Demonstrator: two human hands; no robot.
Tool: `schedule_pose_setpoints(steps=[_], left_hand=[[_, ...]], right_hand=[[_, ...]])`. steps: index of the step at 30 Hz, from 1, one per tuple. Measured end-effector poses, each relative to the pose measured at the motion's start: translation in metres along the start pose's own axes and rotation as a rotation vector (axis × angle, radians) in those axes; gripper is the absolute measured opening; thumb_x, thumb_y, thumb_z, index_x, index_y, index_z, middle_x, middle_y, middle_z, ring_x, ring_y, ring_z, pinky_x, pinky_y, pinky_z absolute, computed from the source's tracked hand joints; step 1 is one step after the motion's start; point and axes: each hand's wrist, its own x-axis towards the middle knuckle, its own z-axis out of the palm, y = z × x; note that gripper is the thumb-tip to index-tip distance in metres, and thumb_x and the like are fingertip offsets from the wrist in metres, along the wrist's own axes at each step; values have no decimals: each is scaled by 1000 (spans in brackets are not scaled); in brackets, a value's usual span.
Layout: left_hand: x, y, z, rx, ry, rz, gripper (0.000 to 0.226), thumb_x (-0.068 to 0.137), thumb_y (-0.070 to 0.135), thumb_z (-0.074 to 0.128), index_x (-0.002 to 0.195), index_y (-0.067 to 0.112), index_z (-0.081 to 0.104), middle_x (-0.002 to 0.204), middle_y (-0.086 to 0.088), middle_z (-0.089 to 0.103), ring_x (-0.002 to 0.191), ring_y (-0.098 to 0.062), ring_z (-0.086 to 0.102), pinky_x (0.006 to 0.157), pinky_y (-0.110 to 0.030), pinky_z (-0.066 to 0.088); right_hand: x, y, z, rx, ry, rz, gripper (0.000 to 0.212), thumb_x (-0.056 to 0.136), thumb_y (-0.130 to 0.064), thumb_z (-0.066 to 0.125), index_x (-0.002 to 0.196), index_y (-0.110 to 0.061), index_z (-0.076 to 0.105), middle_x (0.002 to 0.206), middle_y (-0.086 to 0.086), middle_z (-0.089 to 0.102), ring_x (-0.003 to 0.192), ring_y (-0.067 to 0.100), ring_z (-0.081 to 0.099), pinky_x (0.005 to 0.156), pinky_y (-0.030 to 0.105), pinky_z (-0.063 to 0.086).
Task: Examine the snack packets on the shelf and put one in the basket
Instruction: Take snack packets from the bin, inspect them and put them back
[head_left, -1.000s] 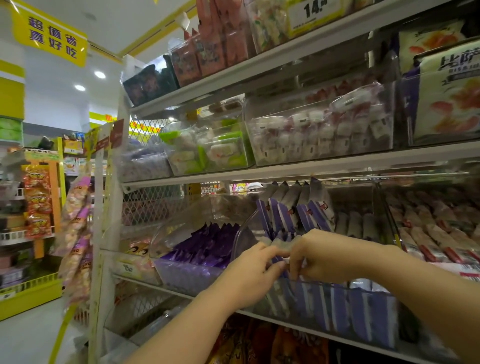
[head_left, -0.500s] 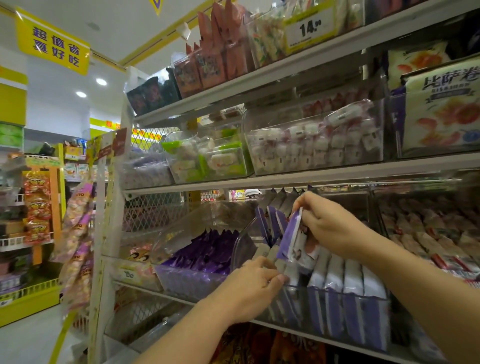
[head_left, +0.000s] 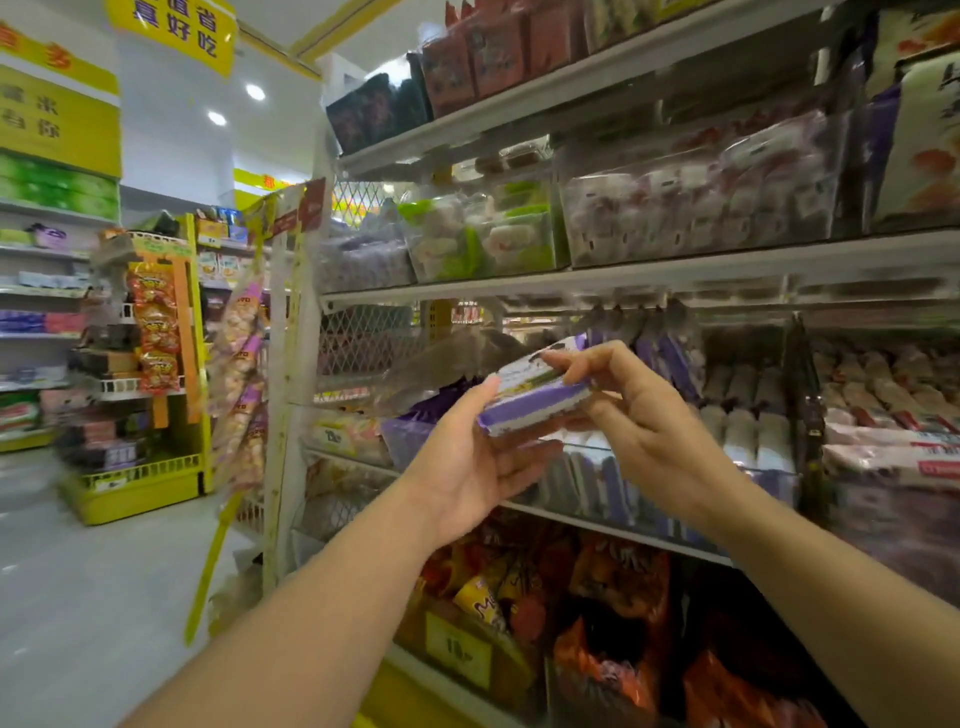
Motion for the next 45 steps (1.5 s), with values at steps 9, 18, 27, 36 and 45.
schedule_pose_setpoints(steps=[9, 18, 27, 36, 45], left_hand=[[-67, -50, -89, 304, 157, 109, 38, 89, 17, 63, 125, 23, 51, 113, -1, 70, 92, -16, 71, 67, -29, 56], [-118, -133, -159, 475, 252, -64, 49, 91, 11, 64, 130, 30, 41, 111, 7, 71, 94, -16, 71, 68, -28, 55], [-115, -156, -173, 554, 292, -173, 47, 93, 10, 61, 129, 32, 41, 112, 13, 69, 100, -11, 69, 78, -30, 56], [-115, -165, -164, 464, 259, -201, 42, 93, 9, 60, 123, 33, 45, 118, 9, 68, 105, -14, 67, 78, -30, 57], [-123, -145, -161, 403, 247, -243, 40, 86, 28, 62, 125, 18, 54, 113, -4, 72, 103, -23, 69, 84, -34, 57]], right_hand=[[-52, 48, 107, 338, 109, 352, 25, 97, -25, 53, 122, -31, 51, 120, -9, 64, 110, 9, 62, 81, 28, 57], [-78, 96, 195, 844, 78, 780, 35, 98, -23, 46, 119, 4, 55, 113, 22, 68, 104, 36, 65, 95, 51, 49], [-89, 119, 206, 1147, 150, 1003, 22, 94, -11, 46, 98, -1, 65, 98, 18, 72, 97, 35, 65, 92, 53, 48], [-96, 123, 197, 1122, 142, 979, 31, 96, -18, 47, 113, 2, 63, 111, 22, 69, 106, 36, 64, 91, 49, 51], [-95, 132, 177, 971, 107, 964, 33, 99, -29, 46, 110, -5, 66, 110, 16, 71, 98, 28, 69, 85, 48, 55]])
